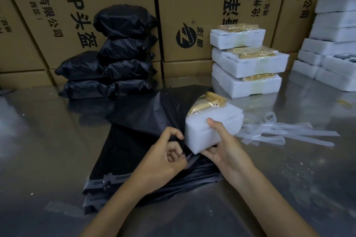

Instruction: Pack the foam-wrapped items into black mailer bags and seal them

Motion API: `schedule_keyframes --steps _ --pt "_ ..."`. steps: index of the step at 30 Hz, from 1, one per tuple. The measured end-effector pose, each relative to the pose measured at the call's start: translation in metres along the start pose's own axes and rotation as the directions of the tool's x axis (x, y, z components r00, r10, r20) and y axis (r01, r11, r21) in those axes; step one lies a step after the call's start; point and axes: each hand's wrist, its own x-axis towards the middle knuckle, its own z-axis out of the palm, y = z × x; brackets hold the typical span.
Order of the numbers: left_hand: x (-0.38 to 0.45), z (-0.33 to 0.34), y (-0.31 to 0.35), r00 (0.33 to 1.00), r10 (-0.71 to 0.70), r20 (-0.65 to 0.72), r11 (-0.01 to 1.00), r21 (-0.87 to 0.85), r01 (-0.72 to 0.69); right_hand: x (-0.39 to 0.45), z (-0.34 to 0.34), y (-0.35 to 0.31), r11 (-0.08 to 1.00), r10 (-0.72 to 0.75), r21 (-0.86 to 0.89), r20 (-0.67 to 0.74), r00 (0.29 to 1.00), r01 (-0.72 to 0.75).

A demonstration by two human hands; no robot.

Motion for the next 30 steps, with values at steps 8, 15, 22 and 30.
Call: schedule_keyframes --steps 8,15,22,30 --pt "0.038 -0.025 0.046 0.819 0.305 -0.486 0.921 0.37 -0.124 0.0 0.005 0.01 0.988 -0.059 -0.147 -0.058 0.997 0.05" --pt "0.138 -0.006 0.096 0.979 0.164 -0.118 0.692 0.722 -0.029 -0.002 0.002 0.01 0.95 -0.144 -0.286 -0.051 0.988 0.124" --pt "0.161 0.005 0.096 0.963 0.202 -0.179 0.61 0.793 0.019 0.002 -0.002 0.0 0.925 -0.176 -0.356 -0.086 0.981 0.135" --pt "0.122 0.038 0.117 0.908 0.391 -0.152 0.843 0.455 -0.287 0.001 0.0 -0.003 0.916 -0.106 -0.396 -0.087 0.991 0.063"
